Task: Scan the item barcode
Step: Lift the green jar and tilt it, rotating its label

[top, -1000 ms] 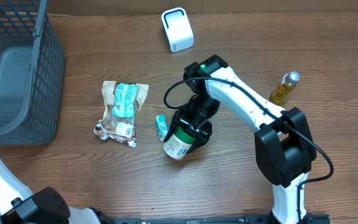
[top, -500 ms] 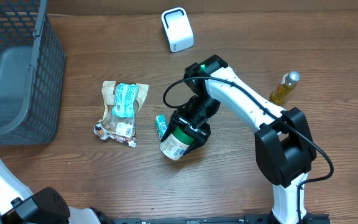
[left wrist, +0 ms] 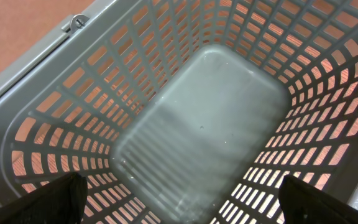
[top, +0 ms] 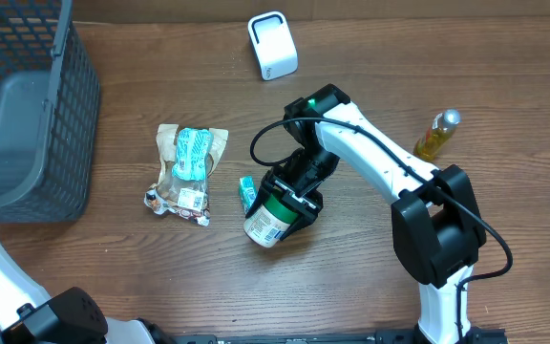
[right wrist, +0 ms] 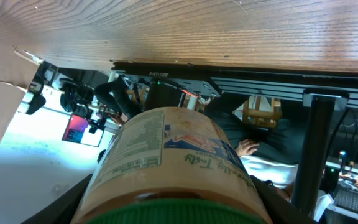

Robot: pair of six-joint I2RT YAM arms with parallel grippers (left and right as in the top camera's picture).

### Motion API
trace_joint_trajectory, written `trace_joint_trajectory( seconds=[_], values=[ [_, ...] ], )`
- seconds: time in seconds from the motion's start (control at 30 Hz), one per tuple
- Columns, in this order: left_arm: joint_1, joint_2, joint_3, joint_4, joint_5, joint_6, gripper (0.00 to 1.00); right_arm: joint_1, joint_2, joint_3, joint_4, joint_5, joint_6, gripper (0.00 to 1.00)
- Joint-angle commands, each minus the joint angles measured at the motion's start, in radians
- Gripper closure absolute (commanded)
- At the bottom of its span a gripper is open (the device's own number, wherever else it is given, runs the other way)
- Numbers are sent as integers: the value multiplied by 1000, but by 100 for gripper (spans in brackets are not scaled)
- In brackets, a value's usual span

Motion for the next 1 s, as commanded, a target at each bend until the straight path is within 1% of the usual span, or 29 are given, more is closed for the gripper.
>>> trace_joint_trajectory(
  seconds=[0.0, 0.8, 0.87, 0.97],
  values=[
    [-1, 7, 18, 1, 8, 19, 0, -4, -2, 29, -7, -40, 4, 75],
    [-1, 7, 18, 1, 9, 19, 1, -4, -2, 29, -6, -99, 4, 75],
    [-1, 7, 18, 1, 9, 19, 0, -4, -2, 29, 3, -92, 3, 74],
    [-1, 7, 18, 1, 8, 19, 0, -4, -2, 29, 47, -29, 3, 74]
  ],
)
